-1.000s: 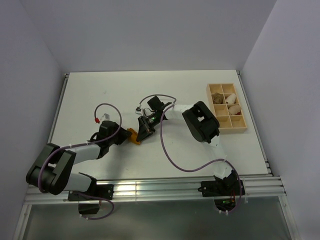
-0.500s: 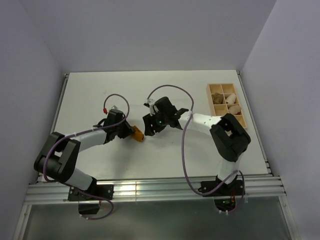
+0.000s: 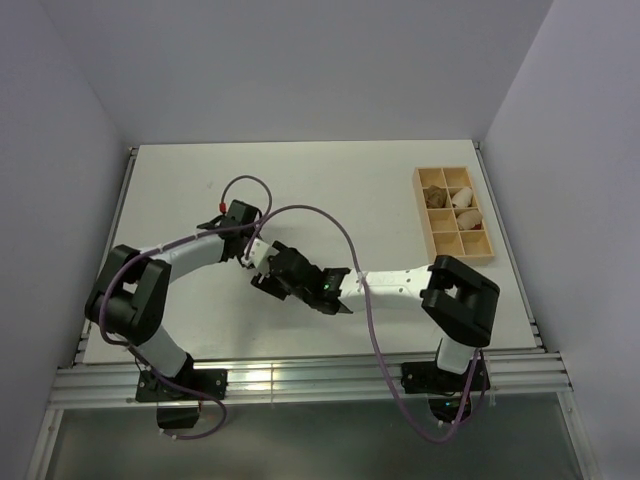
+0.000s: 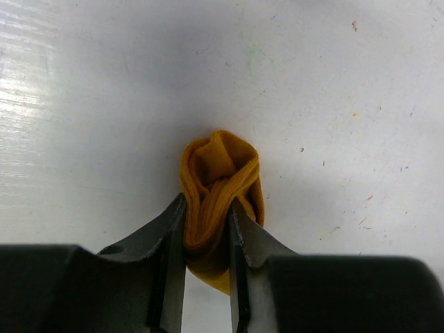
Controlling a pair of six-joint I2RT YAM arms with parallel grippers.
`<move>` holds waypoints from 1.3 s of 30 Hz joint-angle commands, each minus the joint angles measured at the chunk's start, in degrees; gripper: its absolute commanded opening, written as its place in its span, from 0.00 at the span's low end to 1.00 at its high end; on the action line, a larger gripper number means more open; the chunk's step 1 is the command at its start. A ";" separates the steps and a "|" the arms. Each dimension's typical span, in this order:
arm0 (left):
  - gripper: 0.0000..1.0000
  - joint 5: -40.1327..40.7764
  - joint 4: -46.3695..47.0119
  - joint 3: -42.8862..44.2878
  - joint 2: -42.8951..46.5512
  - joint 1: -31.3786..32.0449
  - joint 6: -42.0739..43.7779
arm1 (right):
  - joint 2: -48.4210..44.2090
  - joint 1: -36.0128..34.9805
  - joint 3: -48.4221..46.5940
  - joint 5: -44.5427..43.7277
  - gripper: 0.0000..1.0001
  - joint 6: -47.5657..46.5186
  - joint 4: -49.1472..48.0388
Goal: Roll the socks
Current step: Pick up the sock at the center of the board.
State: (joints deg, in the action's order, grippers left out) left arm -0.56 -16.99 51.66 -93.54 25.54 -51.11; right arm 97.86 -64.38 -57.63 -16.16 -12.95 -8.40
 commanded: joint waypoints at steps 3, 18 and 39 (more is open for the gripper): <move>0.23 1.26 -9.37 3.44 -3.14 0.56 3.74 | 3.56 -4.52 1.46 -12.66 0.70 -6.91 -9.08; 0.23 -0.14 -9.99 5.29 -5.34 1.35 4.18 | 14.36 -5.84 -1.08 -18.02 0.69 -6.82 -11.72; 0.24 -3.48 -9.11 5.38 -5.34 1.79 4.00 | 21.67 -3.65 -4.78 -15.84 0.23 -2.44 -6.19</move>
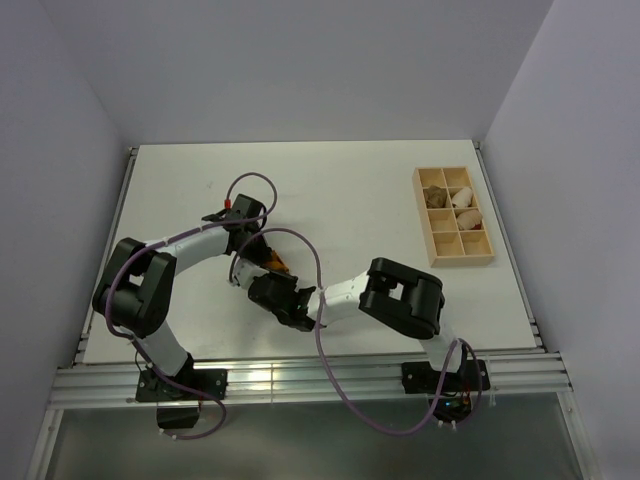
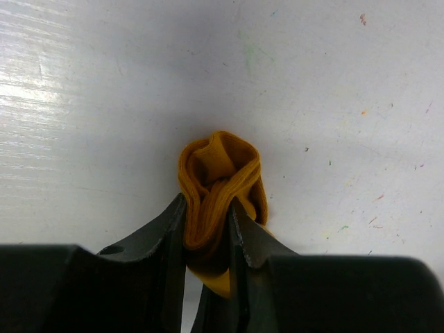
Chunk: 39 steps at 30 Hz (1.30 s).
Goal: Roll the socks
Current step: Pick up the sock at the center of the board.
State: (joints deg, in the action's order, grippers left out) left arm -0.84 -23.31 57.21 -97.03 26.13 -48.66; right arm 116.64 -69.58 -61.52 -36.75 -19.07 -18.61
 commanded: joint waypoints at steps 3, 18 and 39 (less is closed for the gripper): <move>0.25 -3.38 -2.71 -0.17 -1.76 1.12 1.56 | 2.89 2.17 -0.97 7.29 0.07 5.35 6.65; 0.77 -0.48 -1.04 -0.52 9.49 -7.65 -0.56 | -0.54 4.81 0.26 20.05 0.00 9.14 17.38; 0.78 -6.19 0.46 -8.61 36.56 -31.05 12.45 | -15.73 19.12 2.01 35.54 0.00 22.40 24.49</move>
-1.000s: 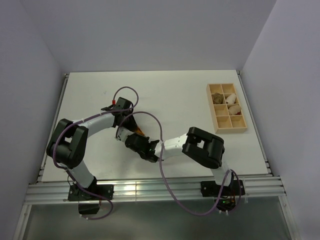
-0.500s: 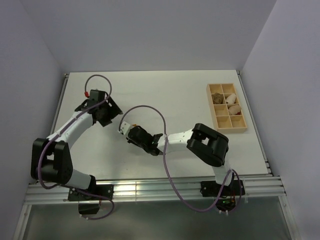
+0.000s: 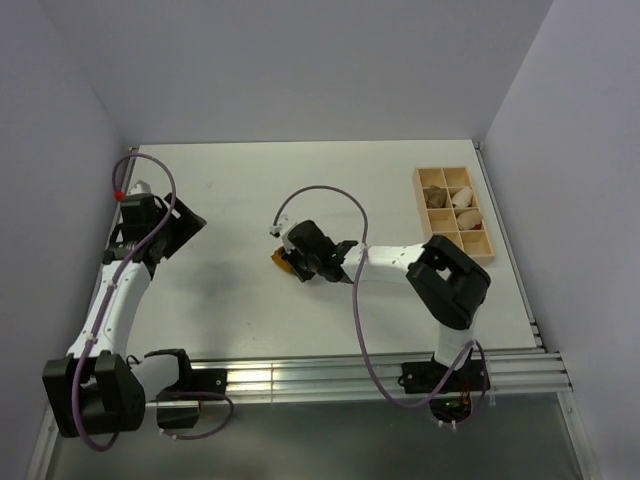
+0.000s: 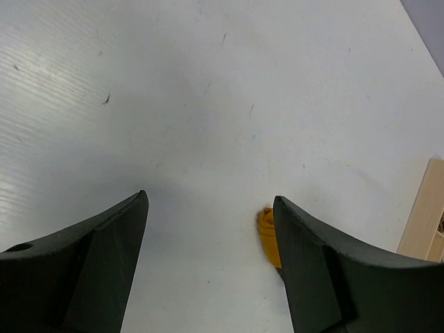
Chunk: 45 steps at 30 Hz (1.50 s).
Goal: Roll the socks
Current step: Pick up the sock at the center of the board, then place the sock in the storage box.
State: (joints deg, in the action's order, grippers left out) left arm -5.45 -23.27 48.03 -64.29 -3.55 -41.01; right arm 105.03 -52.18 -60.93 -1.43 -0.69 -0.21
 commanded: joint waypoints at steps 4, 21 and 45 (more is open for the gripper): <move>0.78 1.31 -1.34 2.15 8.03 -2.95 7.44 | -10.88 4.63 3.27 -1.99 0.00 6.66 9.51; 0.78 3.17 -0.55 -1.27 12.96 -2.51 8.41 | -35.68 32.57 11.27 -28.18 0.00 18.00 29.54; 0.78 4.92 -1.25 -1.27 13.58 1.18 9.11 | -23.04 44.98 8.37 -27.93 0.00 20.82 26.50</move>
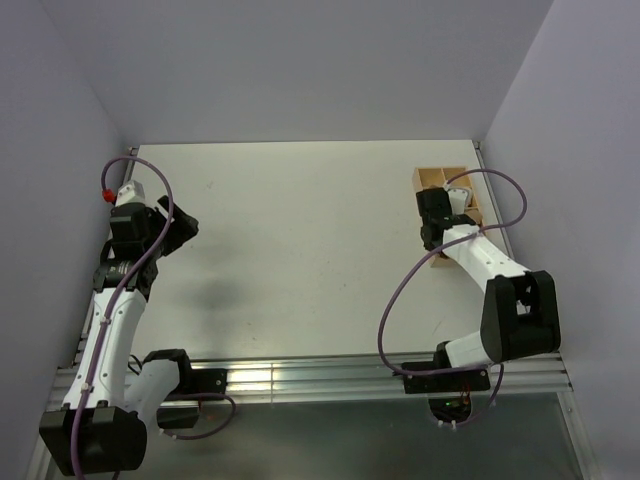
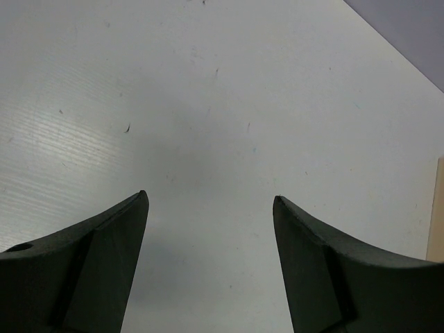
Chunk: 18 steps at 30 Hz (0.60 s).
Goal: Roll the socks
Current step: Place the sock in the storage box.
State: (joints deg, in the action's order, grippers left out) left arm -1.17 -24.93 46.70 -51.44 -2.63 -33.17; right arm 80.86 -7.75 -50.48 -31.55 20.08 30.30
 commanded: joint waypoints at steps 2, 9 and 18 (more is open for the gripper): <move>0.78 0.64 0.41 -0.03 0.73 0.26 1.18 | 1.23 0.72 -1.29 4.30 0.00 -0.47 -5.25; 0.78 0.20 0.58 -0.29 0.38 0.17 1.18 | 2.64 5.27 0.64 12.99 0.00 -0.30 -7.63; 0.78 -0.41 0.76 -0.38 -0.06 0.17 1.18 | 8.78 12.67 -1.81 22.14 0.00 -0.04 -3.59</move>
State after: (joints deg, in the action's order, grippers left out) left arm -1.23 -24.91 46.50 -51.57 -2.63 -33.17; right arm 85.56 3.11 -51.83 -13.74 19.57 24.14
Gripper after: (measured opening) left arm 0.777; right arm 0.317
